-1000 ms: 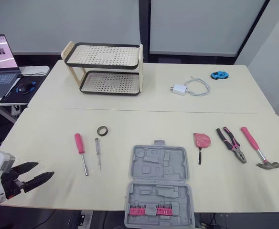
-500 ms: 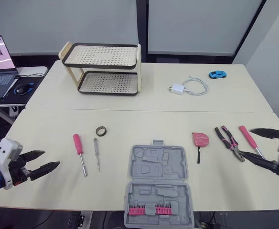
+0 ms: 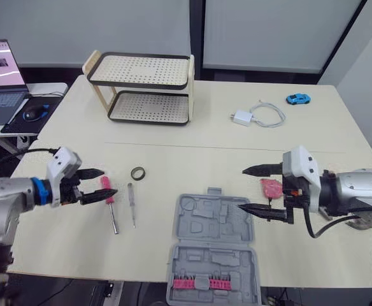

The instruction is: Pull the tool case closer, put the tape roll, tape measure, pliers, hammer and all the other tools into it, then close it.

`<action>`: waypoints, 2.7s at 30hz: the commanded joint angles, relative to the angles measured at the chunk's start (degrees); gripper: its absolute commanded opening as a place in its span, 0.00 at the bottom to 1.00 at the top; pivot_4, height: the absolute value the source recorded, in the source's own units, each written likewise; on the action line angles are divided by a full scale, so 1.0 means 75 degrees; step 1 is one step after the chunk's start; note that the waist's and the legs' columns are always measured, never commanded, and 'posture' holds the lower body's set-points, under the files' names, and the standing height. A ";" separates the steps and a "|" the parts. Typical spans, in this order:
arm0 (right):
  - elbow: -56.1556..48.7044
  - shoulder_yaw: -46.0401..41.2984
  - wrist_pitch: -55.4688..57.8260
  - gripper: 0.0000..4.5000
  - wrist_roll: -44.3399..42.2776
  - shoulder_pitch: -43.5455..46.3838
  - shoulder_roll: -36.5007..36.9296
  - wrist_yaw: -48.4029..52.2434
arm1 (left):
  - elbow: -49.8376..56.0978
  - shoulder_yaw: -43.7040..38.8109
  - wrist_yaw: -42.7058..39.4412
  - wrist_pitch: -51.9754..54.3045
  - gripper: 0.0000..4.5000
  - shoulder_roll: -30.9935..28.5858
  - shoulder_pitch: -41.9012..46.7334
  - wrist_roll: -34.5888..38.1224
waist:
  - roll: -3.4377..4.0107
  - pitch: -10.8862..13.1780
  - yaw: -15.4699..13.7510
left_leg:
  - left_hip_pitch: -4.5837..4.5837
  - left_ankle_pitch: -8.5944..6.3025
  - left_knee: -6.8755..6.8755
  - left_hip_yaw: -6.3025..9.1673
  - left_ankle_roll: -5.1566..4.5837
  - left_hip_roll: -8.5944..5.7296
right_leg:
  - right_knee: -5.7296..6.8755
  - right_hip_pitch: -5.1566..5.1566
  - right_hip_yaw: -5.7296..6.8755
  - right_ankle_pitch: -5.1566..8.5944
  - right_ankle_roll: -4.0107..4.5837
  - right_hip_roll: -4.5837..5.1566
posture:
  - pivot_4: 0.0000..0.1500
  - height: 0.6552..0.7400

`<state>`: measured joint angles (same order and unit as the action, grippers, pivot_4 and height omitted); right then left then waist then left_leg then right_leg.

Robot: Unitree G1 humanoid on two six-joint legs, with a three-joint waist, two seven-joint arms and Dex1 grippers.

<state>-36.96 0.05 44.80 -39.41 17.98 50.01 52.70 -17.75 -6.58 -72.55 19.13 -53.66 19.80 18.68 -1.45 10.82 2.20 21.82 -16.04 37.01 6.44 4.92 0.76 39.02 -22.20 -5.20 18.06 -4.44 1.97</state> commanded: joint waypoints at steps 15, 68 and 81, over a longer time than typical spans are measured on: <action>-0.0639 0.0746 0.0240 1.00 0.0069 0.0230 -0.0509 -0.0870 | -0.4656 0.1776 -0.0337 -0.2816 0.72 0.1416 0.2971 -0.2167 | -0.0001 -0.0001 0.0104 | 0.0017 0.0002 0.0013 0.0012 -0.0002 -0.0003 | 0.0006 -0.0008 0.0012 0.0000 0.0000 0.0000 | 1.00 0.94; -0.1786 -0.0161 0.1579 1.00 -0.0743 -0.1030 0.0134 -0.2257 | 0.0840 0.3289 -0.1443 -0.0142 0.01 0.2434 0.1683 -0.1583 | -0.0002 -0.0003 0.0114 | 0.0010 0.0004 0.0126 0.0073 -0.0007 -0.0007 | 0.0078 0.0044 0.0040 -0.0006 -0.0003 -0.0020 | 1.00 0.94; -0.1740 -0.0022 0.1707 1.00 -0.0812 -0.0808 0.0047 -0.2515 | -0.0362 0.3437 -0.0938 -0.0884 0.01 0.3073 0.1960 -0.1985 | -0.0002 -0.0003 0.0066 | 0.0014 0.0004 0.0126 0.0077 -0.0007 -0.0008 | 0.0072 0.0046 0.0046 -0.0006 -0.0003 -0.0020 | 1.00 0.94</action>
<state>-48.26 0.54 57.68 -44.61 11.11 50.56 34.24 -20.50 18.89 -79.93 13.21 -31.07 33.59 3.94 -1.47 10.79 2.70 21.92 -16.01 37.96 7.03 4.86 0.70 39.56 -21.85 -4.86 18.01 -4.46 1.82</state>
